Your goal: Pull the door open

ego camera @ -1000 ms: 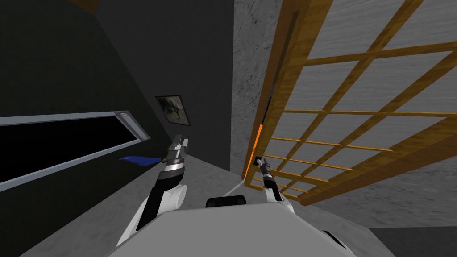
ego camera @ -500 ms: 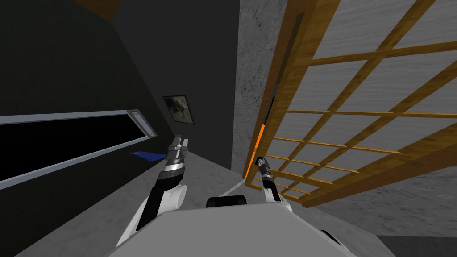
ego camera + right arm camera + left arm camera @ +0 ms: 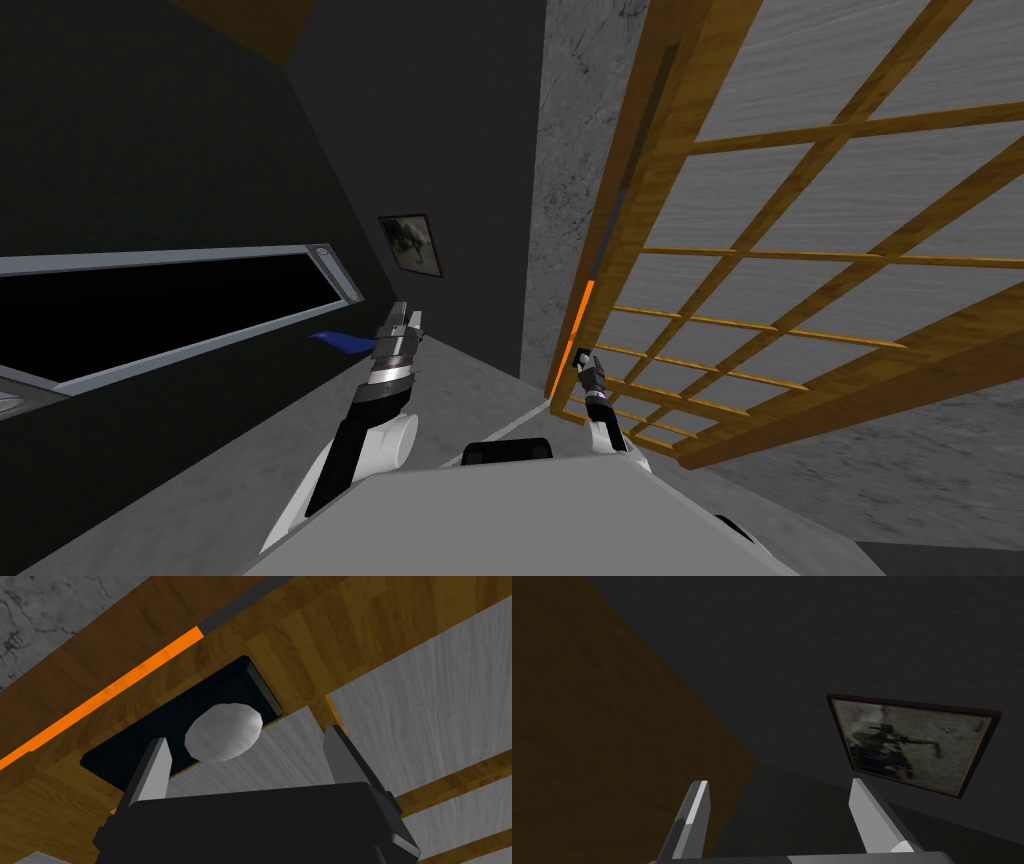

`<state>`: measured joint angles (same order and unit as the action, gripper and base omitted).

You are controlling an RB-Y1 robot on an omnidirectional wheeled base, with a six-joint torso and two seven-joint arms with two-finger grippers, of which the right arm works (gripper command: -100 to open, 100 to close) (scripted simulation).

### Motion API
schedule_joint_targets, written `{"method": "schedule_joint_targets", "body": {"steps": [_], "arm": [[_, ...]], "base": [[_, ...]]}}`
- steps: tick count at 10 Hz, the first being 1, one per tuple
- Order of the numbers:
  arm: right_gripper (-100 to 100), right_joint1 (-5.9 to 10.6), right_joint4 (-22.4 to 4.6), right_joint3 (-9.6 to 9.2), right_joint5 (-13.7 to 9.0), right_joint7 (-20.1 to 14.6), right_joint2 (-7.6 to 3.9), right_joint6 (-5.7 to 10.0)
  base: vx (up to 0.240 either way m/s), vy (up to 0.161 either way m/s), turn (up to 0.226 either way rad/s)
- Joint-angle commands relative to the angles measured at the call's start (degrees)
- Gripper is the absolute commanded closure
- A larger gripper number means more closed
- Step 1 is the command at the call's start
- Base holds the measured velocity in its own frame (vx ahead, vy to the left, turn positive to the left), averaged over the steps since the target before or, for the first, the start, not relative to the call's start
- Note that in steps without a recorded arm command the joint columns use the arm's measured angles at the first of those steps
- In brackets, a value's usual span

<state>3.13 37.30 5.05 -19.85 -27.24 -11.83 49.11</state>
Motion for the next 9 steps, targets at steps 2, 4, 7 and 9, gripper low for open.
{"method": "schedule_joint_targets", "body": {"steps": [2, 4, 7, 9], "arm": [[-100, -0.02, 0.18, -0.43, -1.26, -3.7, 0.19, 0.05], [-100, -0.01, 0.25, -0.71, -2.07, -5.91, 0.32, 0.09], [-100, 0.0, 0.41, -1.29, -3.71, -10.4, 0.6, 0.18], [-100, 0.01, 0.57, -1.88, -5.39, -14.03, 0.9, 0.27]], "base": [[-0.041, -0.015, 0.026], [-0.043, -0.008, 0.045], [-0.04, -0.011, 0.043], [-0.046, -0.013, 0.056]]}}
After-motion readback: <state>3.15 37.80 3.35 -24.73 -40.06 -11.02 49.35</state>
